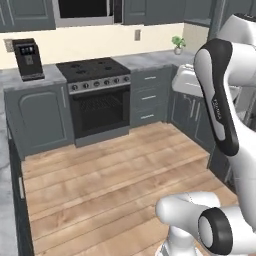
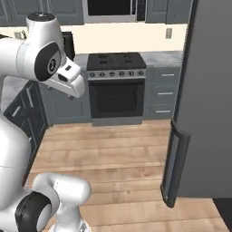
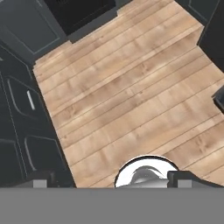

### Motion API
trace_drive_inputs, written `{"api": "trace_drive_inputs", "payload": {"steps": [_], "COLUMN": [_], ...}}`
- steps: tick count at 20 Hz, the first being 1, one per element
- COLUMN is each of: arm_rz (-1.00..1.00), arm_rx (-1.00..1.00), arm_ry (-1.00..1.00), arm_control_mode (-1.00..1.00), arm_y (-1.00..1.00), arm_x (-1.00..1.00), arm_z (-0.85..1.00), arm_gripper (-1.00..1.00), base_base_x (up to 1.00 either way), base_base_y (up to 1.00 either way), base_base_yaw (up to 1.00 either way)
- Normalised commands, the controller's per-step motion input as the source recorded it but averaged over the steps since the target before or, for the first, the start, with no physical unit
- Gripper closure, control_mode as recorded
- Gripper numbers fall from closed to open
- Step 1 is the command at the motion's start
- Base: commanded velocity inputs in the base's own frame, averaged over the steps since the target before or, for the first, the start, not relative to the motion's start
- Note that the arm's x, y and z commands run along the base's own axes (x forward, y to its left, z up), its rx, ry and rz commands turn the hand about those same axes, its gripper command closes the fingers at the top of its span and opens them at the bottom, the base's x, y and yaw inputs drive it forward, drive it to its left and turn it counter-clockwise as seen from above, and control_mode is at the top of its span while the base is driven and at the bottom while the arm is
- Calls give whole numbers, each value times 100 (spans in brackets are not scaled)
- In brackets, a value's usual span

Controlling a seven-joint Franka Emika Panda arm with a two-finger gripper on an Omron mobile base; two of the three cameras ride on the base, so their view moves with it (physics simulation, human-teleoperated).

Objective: There is a bowl on the dining counter. Grab a lemon wedge from the fridge and place it in the bowl. Then get the liquor bottle and glass cup from the cabinet and place them next to the bowl.

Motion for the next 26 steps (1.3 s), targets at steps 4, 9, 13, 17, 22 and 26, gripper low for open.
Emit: {"api": "trace_drive_inputs", "payload": {"steps": [4,9,13,17,22,26], "arm_rz": [0,0,0,0,0,0], "arm_rx": [0,0,0,0,0,0], "arm_ry": [0,0,0,0,0,0], "arm_control_mode": [100,100,100,100,100,100], "arm_y": [0,0,0,0,0,0], "arm_x": [0,0,0,0,0,0], "arm_z": [0,0,0,0,0,0], "arm_gripper": [-100,-100,-100,-100,-100,-100], "base_base_x": [100,100,100,100,100,100], "base_base_y": [0,2,3,7,11,14], "base_base_yaw": [-37,-43,-44,-45,-46,-47]}}
